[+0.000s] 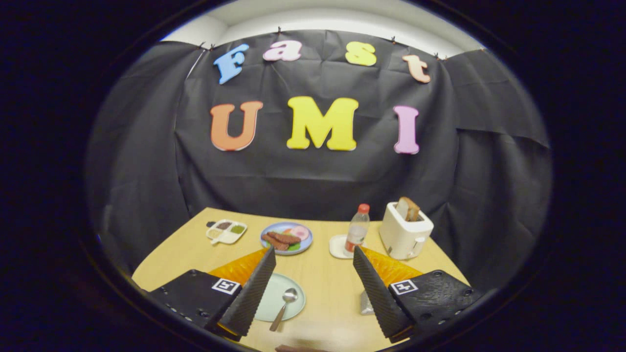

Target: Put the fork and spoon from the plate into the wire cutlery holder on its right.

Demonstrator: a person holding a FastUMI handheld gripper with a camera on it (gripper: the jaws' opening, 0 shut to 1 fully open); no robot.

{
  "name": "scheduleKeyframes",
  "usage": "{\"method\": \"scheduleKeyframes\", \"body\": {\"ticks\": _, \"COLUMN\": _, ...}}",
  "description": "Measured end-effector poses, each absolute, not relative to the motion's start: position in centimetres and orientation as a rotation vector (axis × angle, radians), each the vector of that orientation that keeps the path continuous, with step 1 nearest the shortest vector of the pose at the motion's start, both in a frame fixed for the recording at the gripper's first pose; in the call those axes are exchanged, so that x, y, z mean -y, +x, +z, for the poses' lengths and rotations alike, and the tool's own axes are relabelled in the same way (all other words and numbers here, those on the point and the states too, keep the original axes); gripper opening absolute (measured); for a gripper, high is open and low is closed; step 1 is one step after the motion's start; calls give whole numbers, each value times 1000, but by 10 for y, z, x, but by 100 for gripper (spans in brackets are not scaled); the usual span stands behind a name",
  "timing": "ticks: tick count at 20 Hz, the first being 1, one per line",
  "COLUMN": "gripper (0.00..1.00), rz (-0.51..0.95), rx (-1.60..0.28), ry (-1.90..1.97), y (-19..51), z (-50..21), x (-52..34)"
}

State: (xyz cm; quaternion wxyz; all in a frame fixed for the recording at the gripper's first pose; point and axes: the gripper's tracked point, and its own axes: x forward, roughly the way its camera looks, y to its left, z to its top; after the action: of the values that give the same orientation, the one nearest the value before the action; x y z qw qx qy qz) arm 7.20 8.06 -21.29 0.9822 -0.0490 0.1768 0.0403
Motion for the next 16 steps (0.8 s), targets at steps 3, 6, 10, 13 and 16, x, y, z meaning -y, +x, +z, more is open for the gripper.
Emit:
{"method": "scheduleKeyframes", "body": {"ticks": 3, "gripper": 95, "rz": 97, "rx": -516, "ry": -127, "y": 76, "z": -284, "x": -87}}
{"method": "scheduleKeyframes", "body": {"ticks": 6, "gripper": 95, "rz": 98, "rx": -642, "ry": -133, "y": 74, "z": -339, "x": -94}}
{"method": "scheduleKeyframes", "body": {"ticks": 10, "gripper": 95, "rz": 110, "rx": -747, "ry": -132, "y": 68, "z": -383, "x": -106}}
{"method": "scheduleKeyframes", "body": {"ticks": 13, "gripper": 91, "rz": 125, "rx": -789, "ry": -124, "y": 70, "z": -401, "x": -117}}
{"method": "scheduleKeyframes", "body": {"ticks": 16, "gripper": 83, "rz": 113, "rx": -835, "ry": -121, "y": 76, "z": -421, "x": -122}}
